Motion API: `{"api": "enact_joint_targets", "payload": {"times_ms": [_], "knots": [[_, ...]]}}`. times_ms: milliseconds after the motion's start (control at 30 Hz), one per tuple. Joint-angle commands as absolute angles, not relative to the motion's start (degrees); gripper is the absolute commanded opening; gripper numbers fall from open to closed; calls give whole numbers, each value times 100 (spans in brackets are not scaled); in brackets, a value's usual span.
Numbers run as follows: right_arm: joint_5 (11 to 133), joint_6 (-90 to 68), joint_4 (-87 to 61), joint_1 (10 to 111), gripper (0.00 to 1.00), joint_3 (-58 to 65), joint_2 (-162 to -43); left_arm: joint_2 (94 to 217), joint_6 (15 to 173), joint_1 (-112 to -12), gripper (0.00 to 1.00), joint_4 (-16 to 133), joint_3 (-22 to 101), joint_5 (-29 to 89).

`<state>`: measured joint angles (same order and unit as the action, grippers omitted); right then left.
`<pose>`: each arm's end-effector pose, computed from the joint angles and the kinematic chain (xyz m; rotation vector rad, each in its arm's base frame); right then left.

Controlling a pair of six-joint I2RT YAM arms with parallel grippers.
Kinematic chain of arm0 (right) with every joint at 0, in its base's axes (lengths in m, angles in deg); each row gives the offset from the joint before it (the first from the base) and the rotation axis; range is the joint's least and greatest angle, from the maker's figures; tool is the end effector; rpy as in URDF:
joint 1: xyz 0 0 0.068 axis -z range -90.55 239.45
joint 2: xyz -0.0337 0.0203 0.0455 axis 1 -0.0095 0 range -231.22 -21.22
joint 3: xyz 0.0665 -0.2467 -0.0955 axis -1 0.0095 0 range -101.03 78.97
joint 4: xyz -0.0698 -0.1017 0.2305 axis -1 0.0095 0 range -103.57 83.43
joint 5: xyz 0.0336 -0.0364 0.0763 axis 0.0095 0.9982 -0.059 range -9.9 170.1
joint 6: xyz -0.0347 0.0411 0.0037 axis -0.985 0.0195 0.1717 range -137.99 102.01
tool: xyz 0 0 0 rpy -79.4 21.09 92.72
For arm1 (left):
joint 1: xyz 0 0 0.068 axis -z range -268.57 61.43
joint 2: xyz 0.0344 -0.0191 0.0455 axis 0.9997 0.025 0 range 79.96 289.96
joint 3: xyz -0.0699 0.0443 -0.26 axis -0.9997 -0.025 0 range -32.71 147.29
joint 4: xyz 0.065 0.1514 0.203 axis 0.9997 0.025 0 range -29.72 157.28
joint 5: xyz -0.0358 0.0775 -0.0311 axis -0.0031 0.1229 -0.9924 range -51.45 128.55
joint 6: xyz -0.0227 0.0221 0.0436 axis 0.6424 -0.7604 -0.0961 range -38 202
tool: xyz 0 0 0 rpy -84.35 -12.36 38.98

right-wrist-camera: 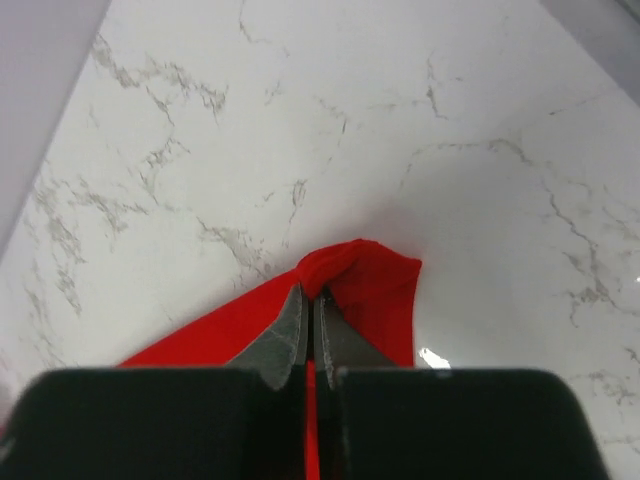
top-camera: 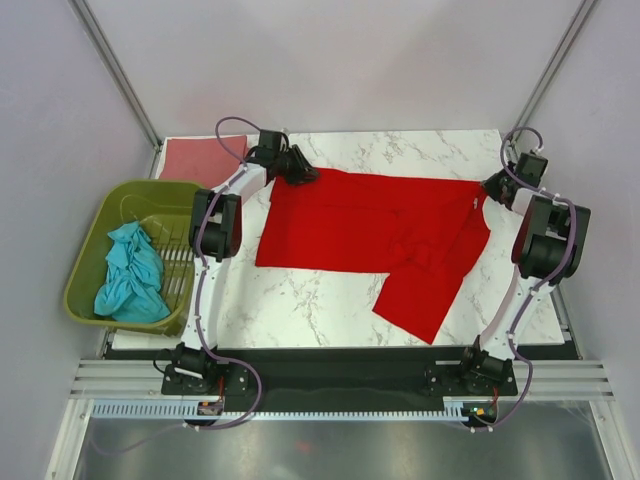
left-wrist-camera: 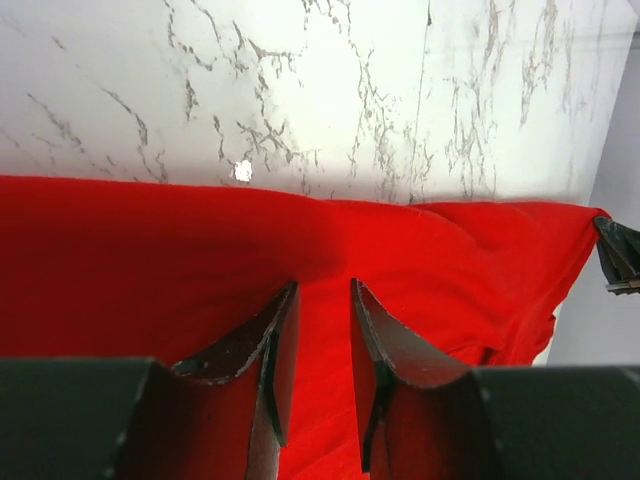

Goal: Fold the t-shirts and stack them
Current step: Fold the tshirt

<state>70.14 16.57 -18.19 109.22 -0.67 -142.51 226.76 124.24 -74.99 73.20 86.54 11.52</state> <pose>0.4417 -0.1522 0.1554 0.9294 2.0230 0.3349 0.5466 -0.1486 0.1293 -0.3351 2.3820 -1.0241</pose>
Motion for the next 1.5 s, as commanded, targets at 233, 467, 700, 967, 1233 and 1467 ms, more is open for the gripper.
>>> {"api": "enact_joint_targets", "payload": {"times_ms": [233,467,700,967,1233,1467], "knots": [[5444,3034,-4819,11520,5,408,-14822,22867,11768,-7591,35,8146,8876,1921],[5311,2957,-4908,11652,8,523,-14770,22814,11698,-7626,35,8242,8823,2018],[5443,2185,-3436,11574,5,-118,-14734,22788,11733,-7653,35,8313,8797,2000],[8103,311,-1209,10626,54,-848,-14181,22691,11821,-7644,35,8330,8630,1930],[9186,-612,-672,9957,59,-1323,-14391,22656,11838,-7644,35,8330,8524,1816],[10654,-1008,-74,9622,56,-1806,-14734,22647,11838,-7644,35,8330,8498,1754]]}}
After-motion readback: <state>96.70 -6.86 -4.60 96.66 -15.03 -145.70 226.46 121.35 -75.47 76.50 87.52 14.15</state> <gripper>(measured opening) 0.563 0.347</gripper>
